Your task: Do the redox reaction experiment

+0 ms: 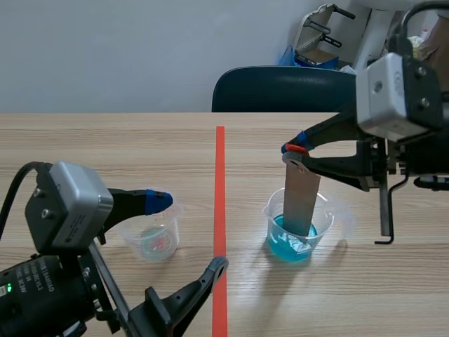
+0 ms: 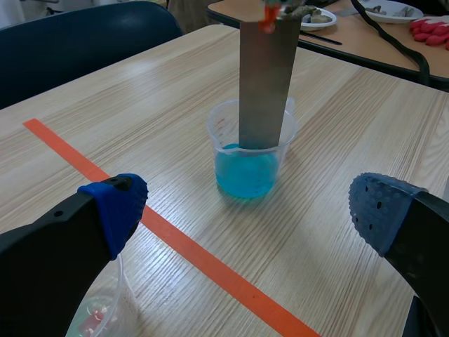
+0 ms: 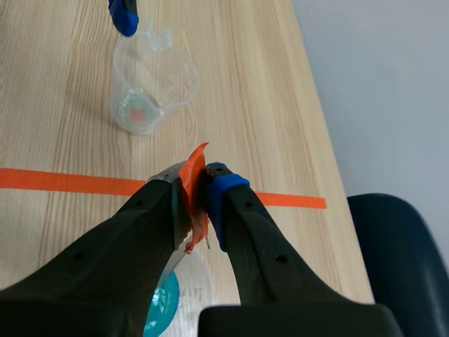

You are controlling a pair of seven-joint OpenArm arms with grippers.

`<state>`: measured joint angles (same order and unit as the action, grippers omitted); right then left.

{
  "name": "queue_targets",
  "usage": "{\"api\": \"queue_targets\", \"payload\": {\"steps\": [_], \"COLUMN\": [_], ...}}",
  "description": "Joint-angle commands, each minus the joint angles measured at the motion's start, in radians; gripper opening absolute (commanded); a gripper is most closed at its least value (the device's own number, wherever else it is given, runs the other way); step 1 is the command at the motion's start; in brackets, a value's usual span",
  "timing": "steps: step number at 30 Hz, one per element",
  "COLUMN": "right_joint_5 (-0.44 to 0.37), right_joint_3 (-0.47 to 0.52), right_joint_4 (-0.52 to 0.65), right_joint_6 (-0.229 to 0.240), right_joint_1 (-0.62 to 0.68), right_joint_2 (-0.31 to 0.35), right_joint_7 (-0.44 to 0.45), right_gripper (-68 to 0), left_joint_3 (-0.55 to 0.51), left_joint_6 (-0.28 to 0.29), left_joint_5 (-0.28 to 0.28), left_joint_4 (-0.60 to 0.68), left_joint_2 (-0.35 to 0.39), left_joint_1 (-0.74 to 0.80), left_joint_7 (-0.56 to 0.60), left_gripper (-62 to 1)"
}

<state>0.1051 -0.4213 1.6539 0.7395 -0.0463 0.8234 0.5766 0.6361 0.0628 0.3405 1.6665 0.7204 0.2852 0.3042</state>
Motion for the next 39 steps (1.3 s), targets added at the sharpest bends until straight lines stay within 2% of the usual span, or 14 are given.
{"api": "queue_targets", "payload": {"steps": [1,9,16,20,39], "right_joint_5": [0.018,0.243,0.379,0.441,0.446], "right_joint_3": [-0.002,-0.019,-0.019,-0.019,-0.018], "right_joint_4": [-0.013,-0.094,-0.126,-0.148,-0.164], "right_joint_6": [0.006,0.006,0.006,0.006,0.006], "right_joint_1": [-0.014,-0.015,-0.015,-0.015,-0.015], "right_joint_2": [0.001,-0.034,-0.037,-0.037,-0.034], "right_joint_7": [0.045,0.262,0.394,0.438,0.443], "right_gripper": [-66.9,-66.9,-66.9,-66.9,-66.9], "left_joint_3": [-0.002,-0.002,-0.002,-0.002,-0.002], "left_joint_6": [0.003,0.003,0.003,0.003,0.003], "left_joint_5": [0.003,0.003,0.003,0.003,0.003], "left_joint_4": [0.010,0.010,0.010,0.010,0.010], "left_joint_2": [-0.008,-0.008,-0.008,-0.008,-0.008], "left_joint_1": [0.002,0.002,0.003,0.003,0.003], "left_joint_7": [0.013,0.013,0.013,0.013,0.013], "left_gripper": [0.8,0.8,0.8,0.8,0.8]}}
